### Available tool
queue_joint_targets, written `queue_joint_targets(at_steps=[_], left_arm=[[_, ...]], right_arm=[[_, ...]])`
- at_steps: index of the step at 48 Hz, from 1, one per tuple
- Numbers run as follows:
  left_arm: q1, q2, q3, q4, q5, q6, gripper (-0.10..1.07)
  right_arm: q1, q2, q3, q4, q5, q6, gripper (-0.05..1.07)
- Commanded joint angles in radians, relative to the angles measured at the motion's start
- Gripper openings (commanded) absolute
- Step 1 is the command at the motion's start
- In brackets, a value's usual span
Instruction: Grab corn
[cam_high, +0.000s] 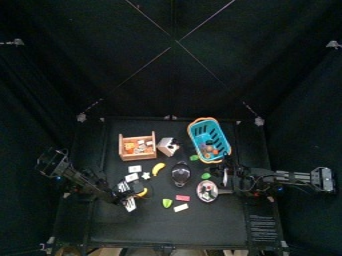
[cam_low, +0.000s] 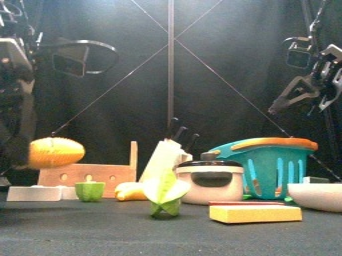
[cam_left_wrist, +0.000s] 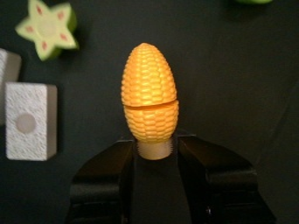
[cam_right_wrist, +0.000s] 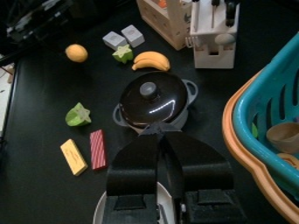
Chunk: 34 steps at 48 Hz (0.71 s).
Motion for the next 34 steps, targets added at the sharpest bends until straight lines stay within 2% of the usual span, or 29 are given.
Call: queue_joint_targets(at_steps=[1,14,26,34], left_arm=[[0.028,-0.077,-0.002,0.043,-0.002,-0.002,0.59],[0.063,-0.19,0.052,0.048,-0.006,-0.008,0.59],[0.069,-0.199,0.06,0.052,-0.031,0.0,0.59],[0.074,-0.199,0.063,0.095,-0.112,0.008,0.59]], right_arm=[[-0.003,0.012,-0.011,0.002,-0.005,-0.003,0.02],[-0.006,0.02,-0.011,0.002,-0.005,-0.003,0.02],[-0.008,0.023,-0.012,0.002,-0.008,-0.003,0.02],[-0.008,0.023,-0.026,0.002,-0.009,-0.003,0.02]])
